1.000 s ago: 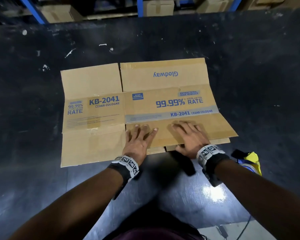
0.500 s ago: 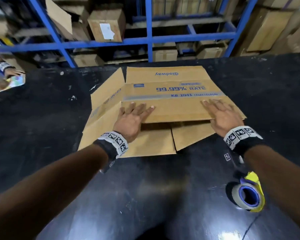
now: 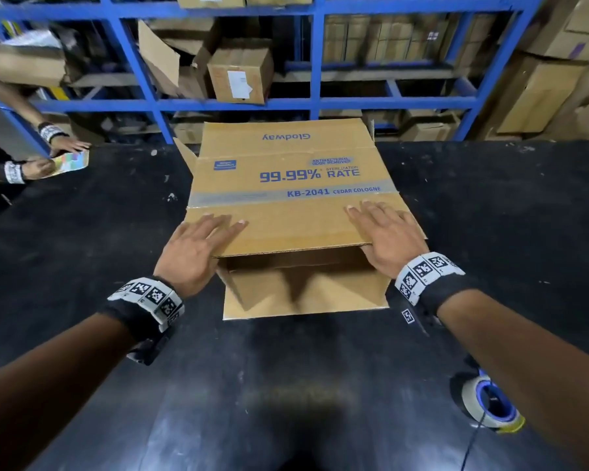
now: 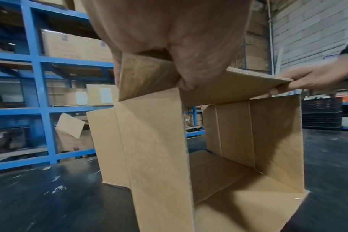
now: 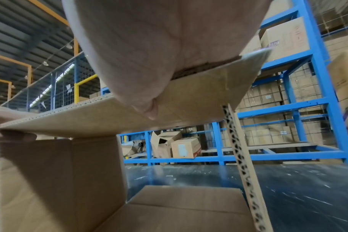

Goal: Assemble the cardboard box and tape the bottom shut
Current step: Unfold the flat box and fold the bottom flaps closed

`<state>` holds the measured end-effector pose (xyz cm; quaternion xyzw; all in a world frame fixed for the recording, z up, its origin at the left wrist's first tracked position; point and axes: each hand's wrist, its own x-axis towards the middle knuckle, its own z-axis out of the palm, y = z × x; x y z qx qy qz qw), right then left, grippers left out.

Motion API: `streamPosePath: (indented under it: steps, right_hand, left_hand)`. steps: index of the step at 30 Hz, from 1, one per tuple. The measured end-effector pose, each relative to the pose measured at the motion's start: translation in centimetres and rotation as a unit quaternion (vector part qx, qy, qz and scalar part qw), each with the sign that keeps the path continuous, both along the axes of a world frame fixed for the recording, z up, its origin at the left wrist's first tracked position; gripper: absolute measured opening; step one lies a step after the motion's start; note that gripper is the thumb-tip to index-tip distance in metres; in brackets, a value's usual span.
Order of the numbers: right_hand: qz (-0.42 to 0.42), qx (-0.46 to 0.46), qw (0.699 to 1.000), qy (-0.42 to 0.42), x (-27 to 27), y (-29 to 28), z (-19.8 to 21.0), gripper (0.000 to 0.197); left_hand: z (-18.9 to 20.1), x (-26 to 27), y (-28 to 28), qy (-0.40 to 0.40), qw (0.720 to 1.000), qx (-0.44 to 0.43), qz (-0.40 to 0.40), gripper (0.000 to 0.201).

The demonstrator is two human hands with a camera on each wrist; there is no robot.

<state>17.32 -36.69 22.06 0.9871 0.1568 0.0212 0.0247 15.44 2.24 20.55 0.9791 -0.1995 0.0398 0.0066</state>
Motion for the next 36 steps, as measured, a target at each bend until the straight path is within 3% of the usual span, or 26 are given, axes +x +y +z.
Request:
streamPosePath:
  steps: [4,7,10,13,17,22,28,36]
  right_hand:
    - [0.012,0.008,1.000,0.026,0.2,-0.9,-0.5,0.087]
    - [0.008,0.027,0.997,0.071,0.2,-3.3,-0.7,0.102]
    - [0.034,-0.026,0.994,0.096,-0.3,-5.9,-1.0,0.126]
    - [0.061,-0.075,0.993,0.062,-0.3,-7.4,-1.7,0.133]
    - [0.055,-0.036,0.997,-0.028,0.1,-7.9,-3.0,0.113]
    - [-0.042,0.035,0.993,-0.103,0.6,-3.5,-3.7,0.081]
    - [-0.106,0.109,0.979,-0.137,0.4,-0.3,-5.5,0.073]
    - [-0.057,0.113,0.986,-0.107,-0.8,-1.4,-4.0,0.079]
  left_hand:
    - [-0.2,0.1,0.1,0.020,1.000,-0.015,-0.001,0.099]
    - [0.0,0.4,-0.6,0.071,0.997,0.014,-0.025,0.112]
    - [0.4,1.0,-0.8,0.101,0.991,0.064,-0.055,0.130]
    - [0.6,1.4,-0.9,0.091,0.991,0.078,-0.066,0.134]
    - [-0.1,1.1,-1.3,0.020,0.998,0.050,-0.037,0.118]
    - [-1.6,0.7,-3.6,-0.054,0.997,-0.006,0.057,0.098]
    - [-2.8,0.2,-6.0,-0.083,0.984,-0.062,0.148,0.093]
    - [-2.0,-0.5,-4.8,-0.038,0.994,-0.057,0.090,0.088]
